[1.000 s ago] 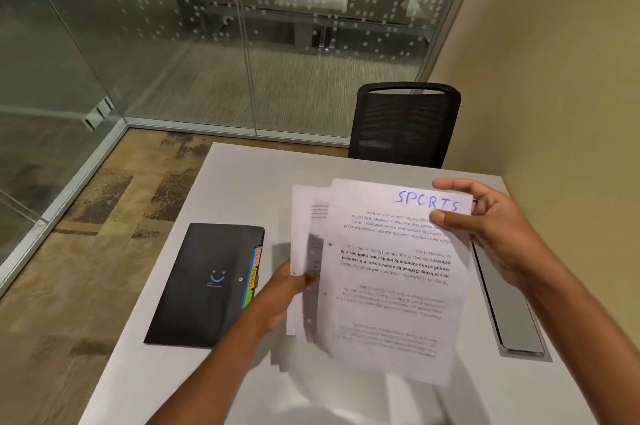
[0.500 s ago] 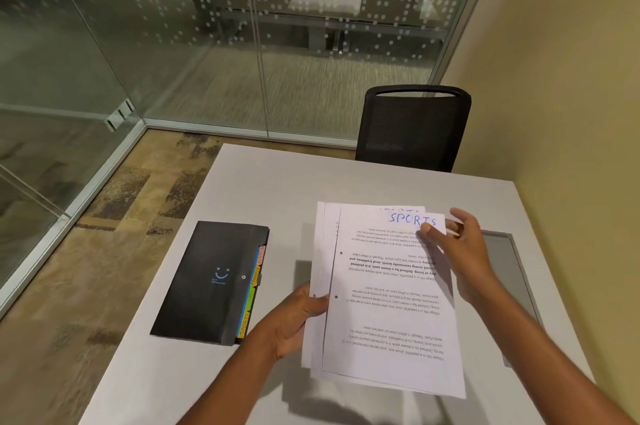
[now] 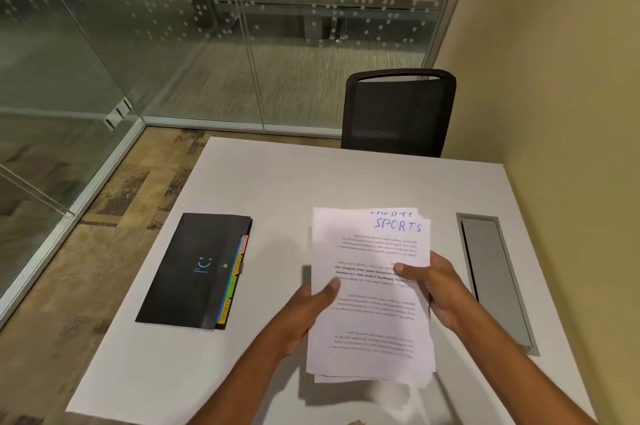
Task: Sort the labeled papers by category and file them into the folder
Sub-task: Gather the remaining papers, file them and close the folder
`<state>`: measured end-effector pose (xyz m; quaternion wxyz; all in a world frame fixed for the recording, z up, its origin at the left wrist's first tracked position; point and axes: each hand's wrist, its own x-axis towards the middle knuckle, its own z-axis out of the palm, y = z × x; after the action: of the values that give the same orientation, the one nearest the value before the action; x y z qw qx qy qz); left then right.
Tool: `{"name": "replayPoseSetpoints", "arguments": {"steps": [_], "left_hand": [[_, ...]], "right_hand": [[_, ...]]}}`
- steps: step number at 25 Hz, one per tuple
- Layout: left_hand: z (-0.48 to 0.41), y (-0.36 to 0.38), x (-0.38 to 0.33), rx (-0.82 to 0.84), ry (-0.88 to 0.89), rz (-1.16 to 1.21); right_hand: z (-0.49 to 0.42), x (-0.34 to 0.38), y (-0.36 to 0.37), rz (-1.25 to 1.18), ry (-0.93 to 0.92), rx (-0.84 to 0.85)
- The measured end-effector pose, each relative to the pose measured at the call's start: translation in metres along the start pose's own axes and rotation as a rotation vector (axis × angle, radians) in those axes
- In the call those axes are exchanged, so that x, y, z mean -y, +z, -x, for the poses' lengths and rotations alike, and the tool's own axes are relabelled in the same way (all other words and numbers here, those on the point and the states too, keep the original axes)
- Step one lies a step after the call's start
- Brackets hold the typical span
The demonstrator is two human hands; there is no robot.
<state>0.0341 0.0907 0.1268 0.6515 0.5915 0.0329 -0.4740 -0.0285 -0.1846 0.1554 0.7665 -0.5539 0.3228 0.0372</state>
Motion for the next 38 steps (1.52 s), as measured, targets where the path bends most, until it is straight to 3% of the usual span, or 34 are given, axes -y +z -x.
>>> {"name": "replayPoseSetpoints", "arguments": {"steps": [3, 7, 17, 24, 38], "left_hand": [[-0.013, 0.020, 0.009, -0.176, 0.165, -0.052], [-0.030, 0.035, 0.017, -0.449, 0.230, -0.080], [-0.043, 0.057, 0.040, -0.465, 0.309, -0.022], [-0.037, 0.073, 0.035, -0.473, 0.377, -0.049], [-0.028, 0.067, 0.053, -0.443, 0.378, -0.072]], "right_hand": [[-0.002, -0.006, -0.010, 0.086, -0.061, -0.036], [-0.006, -0.018, -0.019, 0.191, -0.097, -0.098], [-0.008, -0.051, -0.040, 0.192, -0.145, -0.049], [-0.003, -0.051, -0.039, 0.060, -0.202, -0.090], [0.001, -0.064, -0.043, 0.127, -0.178, -0.053]]}}
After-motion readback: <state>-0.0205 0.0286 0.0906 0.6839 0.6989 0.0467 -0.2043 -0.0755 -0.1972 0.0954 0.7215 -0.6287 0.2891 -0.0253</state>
